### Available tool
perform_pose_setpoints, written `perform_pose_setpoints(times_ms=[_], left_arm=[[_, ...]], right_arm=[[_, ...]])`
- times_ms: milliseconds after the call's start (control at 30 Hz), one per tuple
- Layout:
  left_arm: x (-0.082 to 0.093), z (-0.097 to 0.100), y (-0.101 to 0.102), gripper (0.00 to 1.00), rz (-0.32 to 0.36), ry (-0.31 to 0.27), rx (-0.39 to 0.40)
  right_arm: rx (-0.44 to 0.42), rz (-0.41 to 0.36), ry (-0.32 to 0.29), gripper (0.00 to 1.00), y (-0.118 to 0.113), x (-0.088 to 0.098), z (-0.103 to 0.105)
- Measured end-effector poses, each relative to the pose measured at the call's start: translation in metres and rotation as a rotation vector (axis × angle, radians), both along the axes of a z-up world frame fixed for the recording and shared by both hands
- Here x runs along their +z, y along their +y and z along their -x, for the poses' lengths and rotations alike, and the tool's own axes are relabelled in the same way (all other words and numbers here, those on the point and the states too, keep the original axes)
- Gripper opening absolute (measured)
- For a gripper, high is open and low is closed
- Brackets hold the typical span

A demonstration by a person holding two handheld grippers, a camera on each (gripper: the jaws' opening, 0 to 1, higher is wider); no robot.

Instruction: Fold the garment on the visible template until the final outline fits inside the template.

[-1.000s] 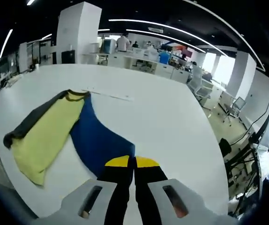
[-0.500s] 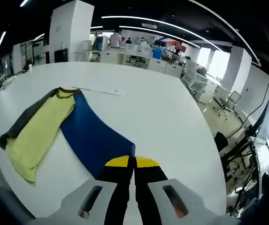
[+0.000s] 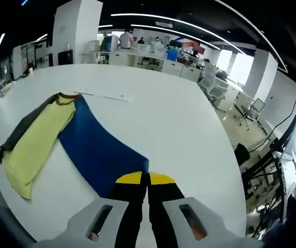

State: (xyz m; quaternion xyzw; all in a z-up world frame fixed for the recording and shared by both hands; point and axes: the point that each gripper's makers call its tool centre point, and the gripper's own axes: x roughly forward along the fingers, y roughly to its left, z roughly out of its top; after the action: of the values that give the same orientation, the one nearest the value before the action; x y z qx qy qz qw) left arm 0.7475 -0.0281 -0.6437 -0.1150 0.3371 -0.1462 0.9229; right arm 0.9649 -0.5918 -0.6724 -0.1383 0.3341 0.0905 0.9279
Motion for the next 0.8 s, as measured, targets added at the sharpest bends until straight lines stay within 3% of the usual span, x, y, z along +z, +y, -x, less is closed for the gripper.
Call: perform_pose_setpoints(times_ms=[800], left_arm=[[-0.004,-0.020,-0.005,0.97,-0.018,0.021,0.004]], right_arm=[[-0.030,0.033,0.052,0.03,-0.034,-0.023,-0.024]])
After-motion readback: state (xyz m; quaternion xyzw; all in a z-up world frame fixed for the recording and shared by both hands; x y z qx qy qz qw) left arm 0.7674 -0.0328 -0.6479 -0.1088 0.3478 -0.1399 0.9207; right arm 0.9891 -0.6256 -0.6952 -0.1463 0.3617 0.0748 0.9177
